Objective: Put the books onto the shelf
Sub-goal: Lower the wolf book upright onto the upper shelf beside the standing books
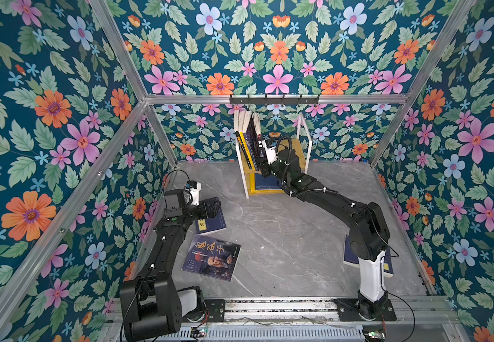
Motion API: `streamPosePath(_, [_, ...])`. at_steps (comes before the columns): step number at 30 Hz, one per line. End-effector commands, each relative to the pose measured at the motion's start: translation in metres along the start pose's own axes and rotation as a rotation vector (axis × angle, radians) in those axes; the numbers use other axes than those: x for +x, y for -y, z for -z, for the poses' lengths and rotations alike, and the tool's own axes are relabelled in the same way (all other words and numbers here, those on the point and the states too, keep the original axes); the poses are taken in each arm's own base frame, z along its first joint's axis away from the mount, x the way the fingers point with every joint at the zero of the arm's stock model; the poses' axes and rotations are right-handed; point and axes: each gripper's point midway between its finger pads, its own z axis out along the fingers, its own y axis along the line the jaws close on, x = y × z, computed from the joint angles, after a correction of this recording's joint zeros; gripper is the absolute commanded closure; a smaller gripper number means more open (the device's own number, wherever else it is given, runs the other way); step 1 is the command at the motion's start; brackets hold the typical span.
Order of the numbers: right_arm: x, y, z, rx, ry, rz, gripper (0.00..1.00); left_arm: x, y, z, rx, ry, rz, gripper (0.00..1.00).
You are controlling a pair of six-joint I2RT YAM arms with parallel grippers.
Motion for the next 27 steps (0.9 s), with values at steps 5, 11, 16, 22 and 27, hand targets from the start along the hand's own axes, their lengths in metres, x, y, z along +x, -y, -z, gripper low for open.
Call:
streamPosePath(5, [0.001, -0.024, 0.012, -0.182, -0.019, 0.013, 0.52, 0.0, 0.0, 0.001, -0.005, 0.0, -0.017, 0.0])
streamPosePath(11, [-0.003, -0.03, 0.03, -0.311, -0.015, 0.023, 0.34, 0.0, 0.0, 0.002, -0.005, 0.001, -0.018, 0.0])
streamPosePath(16, [-0.005, -0.02, 0.038, -0.364, -0.02, 0.02, 0.15, 0.001, 0.0, 0.001, -0.004, -0.002, -0.018, 0.0])
streamPosePath(22, [0.004, -0.008, 0.031, -0.431, -0.016, 0.016, 0.01, 0.0, 0.0, 0.003, -0.005, 0.004, -0.017, 0.0])
streamPosePath(27, [0.013, -0.007, 0.019, -0.474, -0.013, 0.03, 0.01, -0.002, 0.0, 0.004, -0.01, 0.008, -0.021, 0.0])
